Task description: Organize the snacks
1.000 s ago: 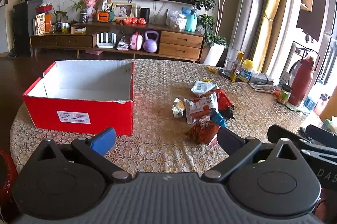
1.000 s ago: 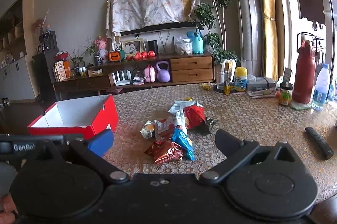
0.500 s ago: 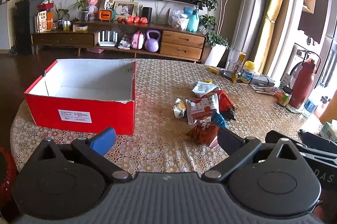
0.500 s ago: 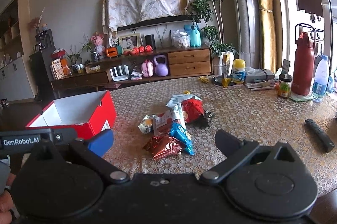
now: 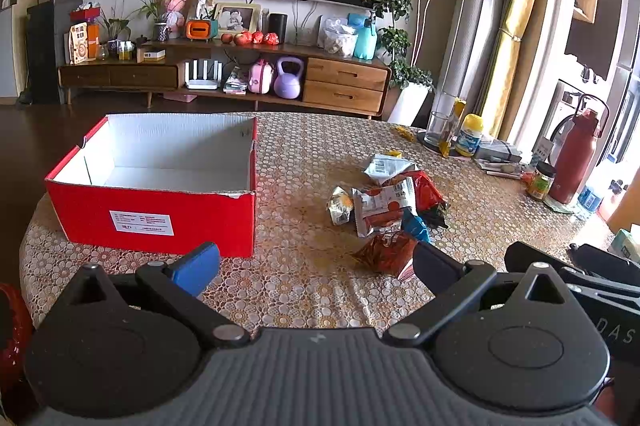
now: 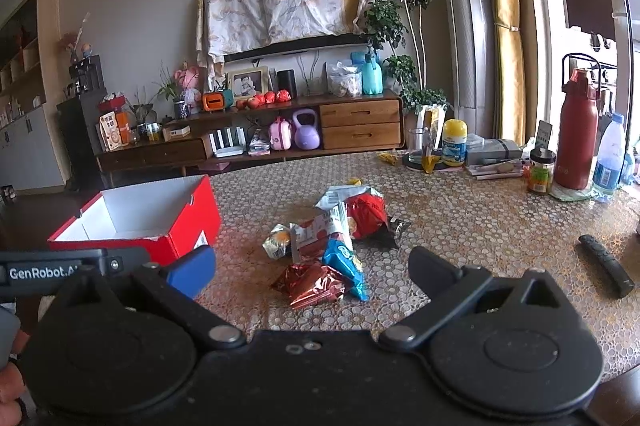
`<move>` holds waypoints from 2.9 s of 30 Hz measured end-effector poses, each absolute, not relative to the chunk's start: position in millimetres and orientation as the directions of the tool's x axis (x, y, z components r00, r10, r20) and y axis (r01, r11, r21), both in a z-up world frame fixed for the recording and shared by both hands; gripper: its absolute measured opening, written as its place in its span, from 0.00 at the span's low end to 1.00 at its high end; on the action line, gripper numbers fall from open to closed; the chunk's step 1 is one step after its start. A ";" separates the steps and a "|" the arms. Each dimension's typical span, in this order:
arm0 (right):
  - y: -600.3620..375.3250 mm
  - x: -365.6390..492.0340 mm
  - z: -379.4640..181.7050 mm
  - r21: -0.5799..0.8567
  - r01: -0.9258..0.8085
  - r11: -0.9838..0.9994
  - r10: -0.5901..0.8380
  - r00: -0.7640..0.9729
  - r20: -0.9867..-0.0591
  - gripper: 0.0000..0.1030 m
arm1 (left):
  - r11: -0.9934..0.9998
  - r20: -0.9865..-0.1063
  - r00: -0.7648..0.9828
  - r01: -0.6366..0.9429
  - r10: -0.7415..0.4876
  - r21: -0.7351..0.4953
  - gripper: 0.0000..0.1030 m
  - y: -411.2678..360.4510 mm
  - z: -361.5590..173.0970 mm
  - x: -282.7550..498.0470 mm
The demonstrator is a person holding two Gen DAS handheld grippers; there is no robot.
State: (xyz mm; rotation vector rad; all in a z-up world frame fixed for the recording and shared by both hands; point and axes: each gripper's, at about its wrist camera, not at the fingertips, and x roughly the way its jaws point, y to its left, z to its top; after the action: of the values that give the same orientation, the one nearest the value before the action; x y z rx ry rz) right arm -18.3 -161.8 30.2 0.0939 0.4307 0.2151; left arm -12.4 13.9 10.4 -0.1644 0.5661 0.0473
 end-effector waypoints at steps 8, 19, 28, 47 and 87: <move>-161.9 -19.5 31.6 0.139 -0.189 0.972 0.230 0.887 -0.401 1.00 | 0.986 -0.536 0.844 -0.088 0.000 -0.138 1.00 12.8 10.5 -11.6; -161.3 -18.7 31.9 0.144 -0.180 0.973 0.224 0.886 -0.405 1.00 | 0.987 -0.536 0.844 -0.088 0.000 -0.138 1.00 12.6 10.1 -11.6; -164.0 -13.1 30.3 0.146 -0.178 0.973 0.223 0.885 -0.408 1.00 | 0.991 -0.533 0.846 -0.067 -0.007 -0.119 1.00 12.6 9.7 -6.4; -199.0 115.0 -16.6 0.183 -0.145 0.972 0.230 0.732 -0.642 0.85 | 0.984 -0.631 0.756 0.139 -0.177 -0.109 1.00 -29.2 -46.6 98.7; -175.8 211.2 -43.6 0.337 -0.128 0.933 0.355 0.494 -0.793 0.19 | 0.959 -0.703 0.653 0.211 -0.282 -0.189 0.45 -41.4 -102.6 169.4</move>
State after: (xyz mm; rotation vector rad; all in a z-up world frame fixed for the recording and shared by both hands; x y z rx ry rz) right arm 211.2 -175.8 -43.6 0.2469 1.0143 0.2964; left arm 169.4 -41.4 -102.6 -0.0927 0.8128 -0.2803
